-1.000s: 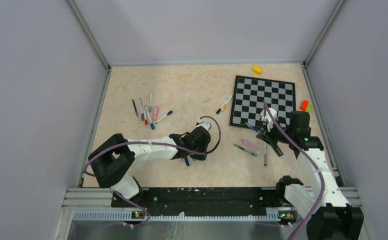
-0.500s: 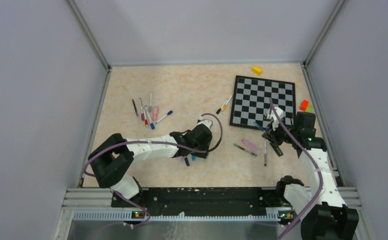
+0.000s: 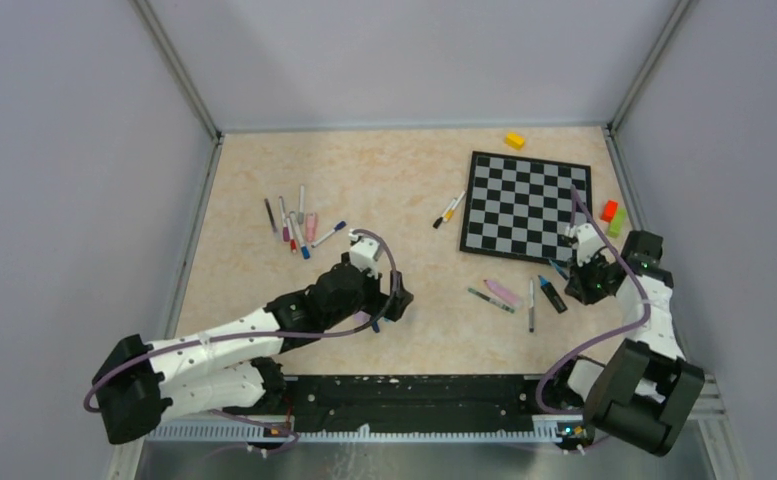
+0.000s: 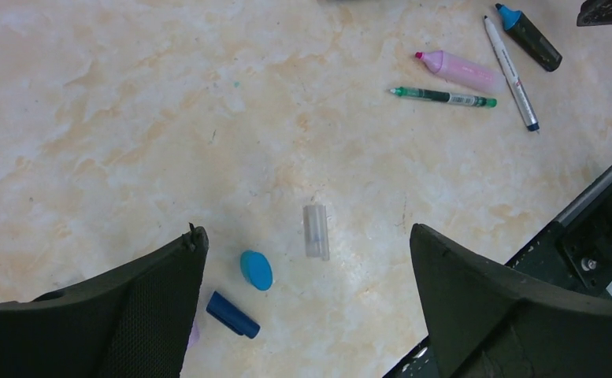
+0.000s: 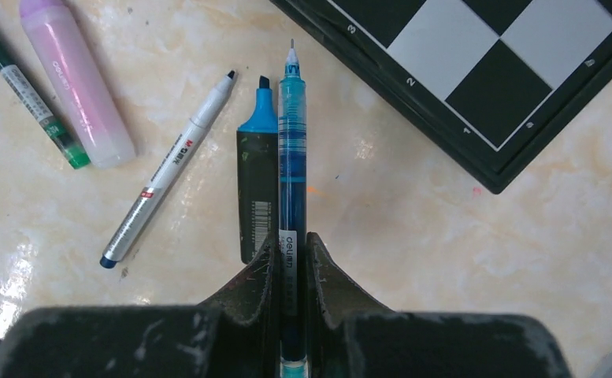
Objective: Open the pen caps
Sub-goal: Place the pen cap at the center of the board, then place the pen at the center of the board.
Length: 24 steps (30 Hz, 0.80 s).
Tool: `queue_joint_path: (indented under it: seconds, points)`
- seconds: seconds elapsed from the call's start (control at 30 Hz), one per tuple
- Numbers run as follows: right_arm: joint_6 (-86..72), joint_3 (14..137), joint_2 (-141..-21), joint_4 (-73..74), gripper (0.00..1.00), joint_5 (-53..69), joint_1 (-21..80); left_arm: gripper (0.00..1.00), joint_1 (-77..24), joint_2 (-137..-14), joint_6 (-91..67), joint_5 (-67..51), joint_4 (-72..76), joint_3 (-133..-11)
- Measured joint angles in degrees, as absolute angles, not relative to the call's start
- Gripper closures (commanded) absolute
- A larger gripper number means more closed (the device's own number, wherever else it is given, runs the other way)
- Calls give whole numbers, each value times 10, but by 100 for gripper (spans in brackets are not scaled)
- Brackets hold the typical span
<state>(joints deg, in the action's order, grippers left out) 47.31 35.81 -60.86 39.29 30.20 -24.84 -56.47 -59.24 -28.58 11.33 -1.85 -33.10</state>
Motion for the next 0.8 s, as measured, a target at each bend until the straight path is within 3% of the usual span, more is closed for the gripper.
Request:
queue_joint_path:
  seconds: [0.33,0.63,0.8]
  points:
    - [480,359,-691,395,93,284,-259,1,-562,-503,-276,109,10,-276]
    - [478,365,-713,385,80,269,-259,1,-562,-500,-277,100,21,-271]
    - [477,365,-728,385,79,266,-260,1,-562,-500,-278,96,24,-271]
